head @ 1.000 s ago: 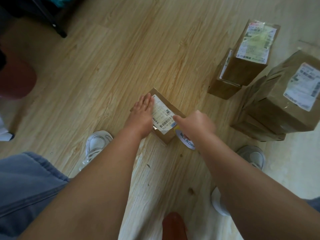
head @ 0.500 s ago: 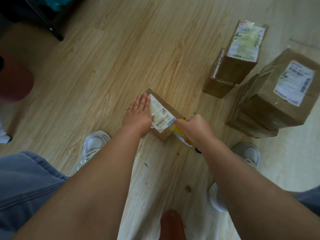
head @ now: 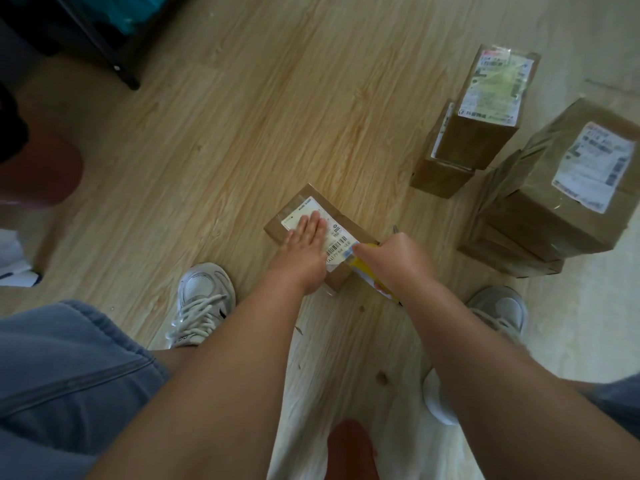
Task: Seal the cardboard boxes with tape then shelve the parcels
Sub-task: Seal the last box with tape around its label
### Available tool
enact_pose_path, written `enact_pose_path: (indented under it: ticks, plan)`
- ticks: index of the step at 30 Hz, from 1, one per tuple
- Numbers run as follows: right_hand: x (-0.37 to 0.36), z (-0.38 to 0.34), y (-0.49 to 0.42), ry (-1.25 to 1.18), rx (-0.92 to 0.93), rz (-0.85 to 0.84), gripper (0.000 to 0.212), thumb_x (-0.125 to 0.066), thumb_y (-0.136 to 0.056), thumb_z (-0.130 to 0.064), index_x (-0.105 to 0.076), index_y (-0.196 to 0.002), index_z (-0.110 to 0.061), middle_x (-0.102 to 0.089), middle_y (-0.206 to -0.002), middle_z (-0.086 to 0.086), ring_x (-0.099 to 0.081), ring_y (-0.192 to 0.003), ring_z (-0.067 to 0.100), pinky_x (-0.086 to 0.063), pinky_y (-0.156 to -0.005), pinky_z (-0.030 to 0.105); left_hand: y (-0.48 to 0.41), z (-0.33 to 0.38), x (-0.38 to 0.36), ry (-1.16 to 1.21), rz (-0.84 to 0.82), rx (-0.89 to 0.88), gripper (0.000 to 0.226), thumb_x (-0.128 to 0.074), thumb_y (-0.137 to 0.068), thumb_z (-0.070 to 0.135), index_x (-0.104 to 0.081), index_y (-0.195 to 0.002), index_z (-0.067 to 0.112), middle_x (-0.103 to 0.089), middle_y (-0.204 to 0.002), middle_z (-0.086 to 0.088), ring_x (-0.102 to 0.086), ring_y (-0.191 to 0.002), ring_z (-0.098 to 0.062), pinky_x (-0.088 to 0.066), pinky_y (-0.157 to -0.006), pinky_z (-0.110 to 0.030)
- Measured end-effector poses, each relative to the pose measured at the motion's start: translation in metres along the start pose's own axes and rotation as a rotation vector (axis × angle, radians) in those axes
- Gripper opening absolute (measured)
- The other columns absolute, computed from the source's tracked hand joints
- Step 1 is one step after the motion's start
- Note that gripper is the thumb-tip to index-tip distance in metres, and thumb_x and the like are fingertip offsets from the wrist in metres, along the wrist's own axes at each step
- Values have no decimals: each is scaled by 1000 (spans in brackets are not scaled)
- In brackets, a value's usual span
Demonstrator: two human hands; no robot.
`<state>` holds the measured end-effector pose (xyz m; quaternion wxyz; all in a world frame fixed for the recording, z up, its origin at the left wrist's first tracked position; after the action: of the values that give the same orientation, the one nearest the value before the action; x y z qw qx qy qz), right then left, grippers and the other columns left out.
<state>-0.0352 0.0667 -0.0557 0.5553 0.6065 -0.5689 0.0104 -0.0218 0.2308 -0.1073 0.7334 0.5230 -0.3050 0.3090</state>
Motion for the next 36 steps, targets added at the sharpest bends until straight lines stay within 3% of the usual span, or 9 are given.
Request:
enact_pose_path:
  ticks: [6,9,13,18,21,25,27,30,36]
  plan:
    - [4,-2,-2,-19,-13,3,32,-58,-86,-35,-58,-61,-15,-55,-47,-1,-51,-42,15,-36,-49,23,4,6,4,-25,102,-4,60,-23,-108,24,11,-156,13,21,-163,-2,17,-150,-18,6,-121,-33]
    - [5,-2,-1,-52,-19,-7,29,-60,-85,-34,-62,-67,-12,-58,-53,1,-53,-46,16,-36,-49,25,14,10,-4,-17,185,-81,65,-32,-104,9,3,-158,18,12,-165,2,12,-151,-14,6,-121,-30]
    - [5,-1,-1,-75,-11,-6,30,-61,-85,-36,-61,-68,-11,-55,-49,-1,-51,-45,15,-35,-47,24,26,20,-18,108,127,-87,78,-32,-94,-7,2,-158,21,12,-165,6,14,-150,-12,8,-119,-26]
    - [12,5,6,-235,69,-155,51,-65,-88,-53,-72,-87,-3,-64,-56,6,-58,-46,14,-46,-48,22,23,14,-18,115,80,-97,76,-34,-97,-2,7,-157,22,18,-163,6,17,-150,-12,10,-118,-26]
    - [20,16,11,-352,41,-255,45,-66,-91,-49,-72,-93,-4,-65,-58,10,-58,-46,18,-48,-48,23,24,16,-19,98,95,-100,75,-33,-98,-1,8,-157,21,18,-163,4,18,-150,-14,12,-117,-27]
    - [14,21,6,-364,-47,-197,43,-69,-89,-41,-70,-96,1,-64,-62,13,-60,-54,26,-52,-59,35,22,16,-20,160,102,-115,82,-36,-94,-6,6,-157,26,13,-165,3,15,-150,-14,10,-119,-29]
    - [10,18,3,-368,-76,-172,44,-68,-86,-37,-67,-93,6,-63,-58,14,-59,-54,27,-51,-61,36,22,16,-20,189,100,-131,90,-38,-90,-10,3,-156,36,11,-165,3,14,-151,-16,9,-120,-31]
    - [12,15,0,-367,-117,-158,33,-67,-84,-34,-62,-83,-1,-58,-52,11,-57,-46,25,-48,-55,32,23,19,-19,109,66,-153,88,-37,-90,-9,-3,-155,39,17,-164,0,19,-150,-20,12,-120,-34]
    - [9,16,-2,-314,-163,-173,28,-66,-84,-30,-61,-79,-3,-56,-60,9,-52,-40,18,-45,-44,23,25,24,-21,-29,70,-127,89,-38,-92,-3,10,-155,38,24,-162,-3,23,-149,-23,11,-122,-38]
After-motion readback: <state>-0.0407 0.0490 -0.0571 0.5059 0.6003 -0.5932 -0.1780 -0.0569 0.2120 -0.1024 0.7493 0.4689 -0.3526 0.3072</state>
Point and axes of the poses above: each hand's wrist, its own y-axis away from the middle knuckle, its own x-axis out of the back of the hand, z = x × y, the point moved 1 cm from there along -y, towards the middle knuckle
